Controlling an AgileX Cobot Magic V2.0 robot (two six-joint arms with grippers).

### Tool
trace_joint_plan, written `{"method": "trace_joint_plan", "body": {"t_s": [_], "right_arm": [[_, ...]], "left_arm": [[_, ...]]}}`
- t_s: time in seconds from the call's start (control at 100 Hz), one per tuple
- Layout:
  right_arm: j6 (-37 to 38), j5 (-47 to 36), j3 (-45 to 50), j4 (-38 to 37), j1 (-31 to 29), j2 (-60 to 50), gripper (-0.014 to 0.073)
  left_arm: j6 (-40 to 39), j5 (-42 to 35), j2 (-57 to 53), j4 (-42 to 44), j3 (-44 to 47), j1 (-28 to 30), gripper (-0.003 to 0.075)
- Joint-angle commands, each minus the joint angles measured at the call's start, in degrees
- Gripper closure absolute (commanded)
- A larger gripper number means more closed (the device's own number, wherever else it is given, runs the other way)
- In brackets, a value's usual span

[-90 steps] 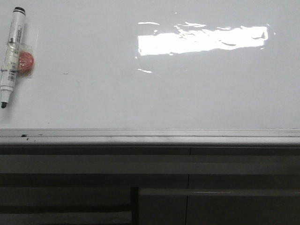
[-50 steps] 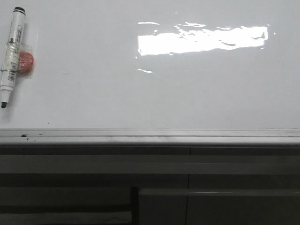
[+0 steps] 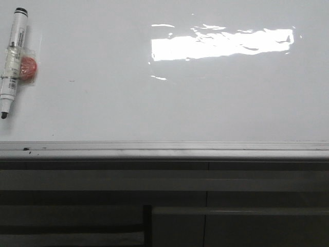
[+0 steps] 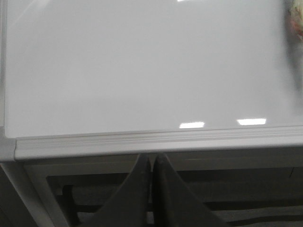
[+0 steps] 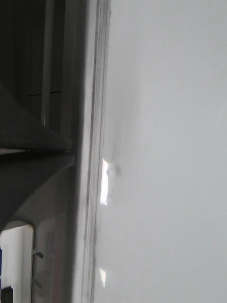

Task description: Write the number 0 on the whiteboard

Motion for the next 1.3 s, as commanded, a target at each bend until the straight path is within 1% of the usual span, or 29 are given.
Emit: {"method": "trace_joint_plan", "body": {"t_s": [0.0,0.13,0.19,0.26,0.29,0.31,0.32,0.4,0.49,0.55,0.63,0.64,0.67,0.69,0.76,0.82,0.85,0.87,0.89,0.93,0.98,1.0,1.05,1.1,1.12,1.15,1.19,1.25,1.29], "right_arm": [[0.09,-0.81,0.65,-1.22,-0.30,-1.06,0.0651],[0.09,-0.81,0.65,-1.85,-0.30,-1.06,0.0651],[0.09,-1.02,0.65,-2.67,-0.30,-1.06,0.0651],[0.09,-3.90,0.65,-2.67,-0.30,-1.06,0.0651],[0.09,-5.19,0.65,-2.67,-0.30,-1.06,0.0651],[0.09,-6.21,0.65,-2.67,-0.30,-1.06,0.0651],[0.09,-6.43,0.65,-2.67,-0.30,-1.06,0.0651],[0.09,-8.23,0.65,-2.67,-0.30,-1.06,0.0651],[-0.01,-9.30,0.65,-2.93,-0.30,-1.06,0.0651],[-0.01,-14.24,0.65,-3.31,-0.30,-1.06,0.0651],[-0.01,-25.50,0.65,-3.11,-0.30,-1.06,0.0651],[-0.01,-28.07,0.65,-3.11,-0.30,-1.06,0.0651],[-0.01,-29.61,0.65,-3.11,-0.30,-1.06,0.0651],[-0.01,-32.59,0.65,-3.11,-0.30,-1.06,0.0651],[-0.01,-39.22,0.65,-3.11,-0.30,-1.06,0.0651],[-0.01,-46.16,0.65,-3.11,-0.30,-1.06,0.0651],[0.09,-48.01,0.65,-3.00,-0.30,-1.06,0.0651],[0.67,-49.53,0.65,-2.68,-0.30,-1.06,0.0651],[3.23,-51.15,0.65,-2.67,-0.19,-1.06,0.0651],[6.48,-51.59,0.05,-2.67,-0.19,-1.06,0.0651],[7.45,-48.05,-1.82,-3.38,-0.19,-1.06,0.0651],[7.45,-45.03,-3.15,-4.04,-0.19,-1.06,0.0651],[7.45,-34.80,-7.38,-5.06,-0.19,-0.94,0.0651],[7.45,-20.70,-12.69,-5.07,-0.19,0.02,0.0651],[7.45,-17.20,-15.11,-4.94,-0.19,0.73,0.0651],[7.45,-8.66,-18.35,-3.77,-0.19,1.81,0.0651],[7.45,-1.03,-23.03,-1.53,-0.19,3.78,0.0651],[7.45,8.39,-28.54,-0.82,-0.19,6.46,0.0651],[7.45,10.89,-30.58,-0.82,-0.19,8.17,0.0651]], "left_arm": [[-0.58,-3.22,-1.59,-0.60,1.76,-0.04,0.0740],[-0.58,-3.34,-1.59,-0.46,1.76,-0.04,0.0740],[-0.58,-5.73,-1.59,-0.61,1.76,-0.04,0.0740],[-0.58,-13.47,-1.59,-4.14,1.76,-0.04,0.0740],[-0.58,-17.11,-1.59,-7.29,1.76,-0.04,0.0740],[-0.58,-21.60,-1.59,-9.40,1.76,-0.04,0.0740],[-0.58,-21.60,-1.59,-9.82,1.76,-0.04,0.0740],[-0.58,-30.62,-1.59,-10.72,1.76,-0.04,0.0740],[-0.58,-36.58,-1.59,-10.72,1.76,-0.04,0.0740],[-0.58,-38.20,-1.59,-10.72,1.76,-0.04,0.0740],[-0.58,-38.83,-1.59,-10.72,1.76,-0.04,0.0740],[-0.58,-38.83,-1.59,-10.72,1.76,-0.04,0.0740],[-0.58,-38.83,-1.59,-10.72,1.76,-0.04,0.0740],[-0.58,-39.09,-1.59,-10.72,1.76,-0.04,0.0740],[-0.58,-42.60,-1.59,-11.00,1.76,0.04,0.0740],[-2.81,-44.66,-1.59,-11.21,1.76,0.04,0.0740],[-4.40,-45.06,-1.59,-11.21,1.76,-0.07,0.0740],[-5.39,-45.22,-1.59,-11.21,1.76,-0.07,0.0740],[-6.14,-45.22,-1.59,-11.21,1.63,-0.07,0.0740],[-7.66,-44.16,-1.59,-11.21,1.16,-0.07,0.0740],[-9.11,-38.91,-1.40,-11.49,-0.29,-0.07,0.0740],[-9.11,-37.09,-1.23,-11.49,-1.18,-0.07,0.0740],[-8.67,-29.27,-0.16,-10.62,-3.44,-0.07,0.0740],[-8.54,-22.57,1.86,-8.33,-6.05,-0.07,0.0740],[-8.54,-19.50,3.03,-7.31,-7.37,-0.07,0.0740],[-8.54,-15.60,4.94,-6.31,-9.25,-0.07,0.0740],[-8.54,-11.43,8.14,-6.17,-12.01,-0.07,0.0740],[-8.54,-10.73,12.40,-6.64,-15.37,-0.07,0.0740],[-8.54,-12.73,15.30,-7.72,-16.77,-0.07,0.0740]]}}
